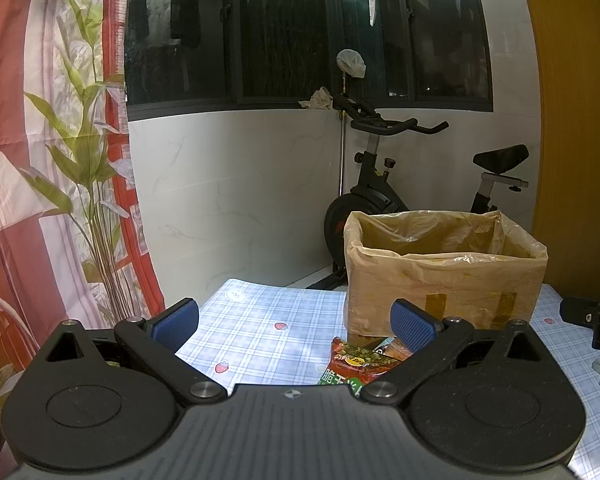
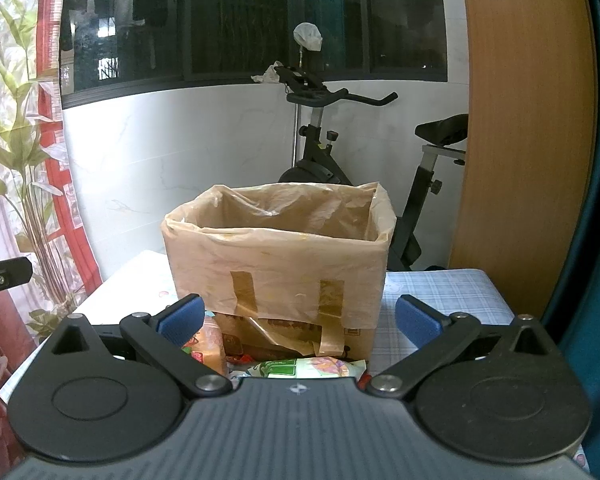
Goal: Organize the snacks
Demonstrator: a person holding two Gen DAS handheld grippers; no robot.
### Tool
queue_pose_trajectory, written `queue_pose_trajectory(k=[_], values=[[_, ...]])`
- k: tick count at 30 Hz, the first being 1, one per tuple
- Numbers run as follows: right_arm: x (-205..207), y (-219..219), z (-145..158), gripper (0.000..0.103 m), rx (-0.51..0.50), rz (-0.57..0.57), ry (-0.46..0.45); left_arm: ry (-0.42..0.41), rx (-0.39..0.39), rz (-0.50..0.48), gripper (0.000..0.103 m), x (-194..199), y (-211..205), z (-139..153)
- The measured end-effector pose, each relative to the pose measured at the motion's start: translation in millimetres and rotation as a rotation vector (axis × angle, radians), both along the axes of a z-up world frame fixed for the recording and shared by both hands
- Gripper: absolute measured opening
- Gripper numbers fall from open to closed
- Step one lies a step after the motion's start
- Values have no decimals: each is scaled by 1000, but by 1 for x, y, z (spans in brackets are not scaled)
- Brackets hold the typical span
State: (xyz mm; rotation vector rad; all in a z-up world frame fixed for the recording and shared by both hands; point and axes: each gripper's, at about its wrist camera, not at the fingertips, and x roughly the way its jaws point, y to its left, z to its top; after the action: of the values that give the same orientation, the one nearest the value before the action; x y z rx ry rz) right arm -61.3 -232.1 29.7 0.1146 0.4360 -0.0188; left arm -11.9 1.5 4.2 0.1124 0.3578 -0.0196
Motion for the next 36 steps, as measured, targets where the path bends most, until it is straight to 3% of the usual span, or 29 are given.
queue_pose_trajectory(k=[27, 36], values=[[-1, 1, -1, 103, -1, 1, -2, -1, -16, 19, 103, -1, 2, 0], [-1, 4, -2, 103, 15, 26, -14, -26, -19, 70, 103, 1, 5, -5]])
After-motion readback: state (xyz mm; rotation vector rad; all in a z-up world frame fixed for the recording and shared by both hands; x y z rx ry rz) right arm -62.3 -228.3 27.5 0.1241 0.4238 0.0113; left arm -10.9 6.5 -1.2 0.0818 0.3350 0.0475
